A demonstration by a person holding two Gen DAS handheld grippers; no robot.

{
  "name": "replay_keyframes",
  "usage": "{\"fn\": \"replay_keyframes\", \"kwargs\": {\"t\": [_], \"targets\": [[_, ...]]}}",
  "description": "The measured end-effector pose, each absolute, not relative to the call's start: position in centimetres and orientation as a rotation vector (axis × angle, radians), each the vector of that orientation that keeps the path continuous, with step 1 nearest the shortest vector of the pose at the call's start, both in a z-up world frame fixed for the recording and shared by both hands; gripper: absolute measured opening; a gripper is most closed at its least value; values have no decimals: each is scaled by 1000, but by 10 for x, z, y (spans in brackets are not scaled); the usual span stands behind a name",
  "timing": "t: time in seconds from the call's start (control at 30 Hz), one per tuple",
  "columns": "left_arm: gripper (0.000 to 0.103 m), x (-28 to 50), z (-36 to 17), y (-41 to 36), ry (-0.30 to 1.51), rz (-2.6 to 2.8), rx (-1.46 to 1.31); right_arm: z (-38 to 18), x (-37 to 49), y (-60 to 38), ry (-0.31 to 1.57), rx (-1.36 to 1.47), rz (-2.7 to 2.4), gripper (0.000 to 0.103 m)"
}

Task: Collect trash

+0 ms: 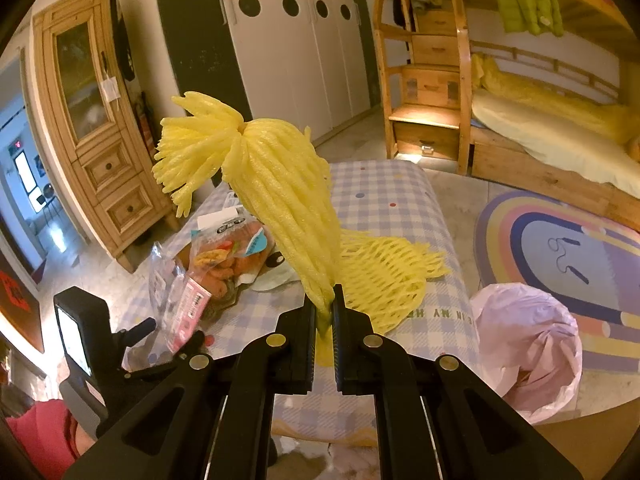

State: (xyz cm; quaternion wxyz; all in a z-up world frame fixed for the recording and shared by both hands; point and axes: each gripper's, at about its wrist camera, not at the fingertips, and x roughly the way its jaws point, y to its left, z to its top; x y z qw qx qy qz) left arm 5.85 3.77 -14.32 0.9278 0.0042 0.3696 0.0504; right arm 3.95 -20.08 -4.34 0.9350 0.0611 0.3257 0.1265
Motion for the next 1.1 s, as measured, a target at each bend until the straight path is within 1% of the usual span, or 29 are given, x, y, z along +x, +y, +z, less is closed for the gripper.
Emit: {"fn": "replay_keyframes", "kwargs": {"t": [0.07, 0.1, 0.13, 0.17, 0.2, 0.23, 0.27, 0.53, 0.73, 0.9, 1.1], "targets": [[48, 55, -141, 43, 758, 129, 8, -43, 38, -202, 660, 120, 254, 7], [44, 53, -140, 47, 752, 136, 10, -43, 37, -203, 657, 119, 251, 7], [43, 49, -139, 48, 744, 140, 12, -42, 36, -203, 654, 119, 249, 7], [32, 45, -137, 52, 732, 148, 16, -42, 36, -204, 652, 119, 246, 7], [5, 44, -135, 53, 726, 149, 21, -42, 35, -204, 650, 119, 243, 7], [5, 40, -132, 55, 716, 153, 32, -42, 34, -205, 647, 119, 239, 7], [0, 37, -128, 56, 697, 150, 35, -41, 33, -206, 642, 117, 233, 7], [0, 16, -87, 60, 559, 93, 54, -32, 28, -214, 602, 106, 188, 7], [0, 2, -30, 41, 395, -83, 100, -16, 24, -240, 546, 128, 128, 7], [0, 7, -5, 23, 356, -219, 66, 4, 9, -272, 475, 156, 63, 7], [0, 25, -6, -20, 383, -371, 54, 16, -9, -314, 417, 177, -39, 7]]}}
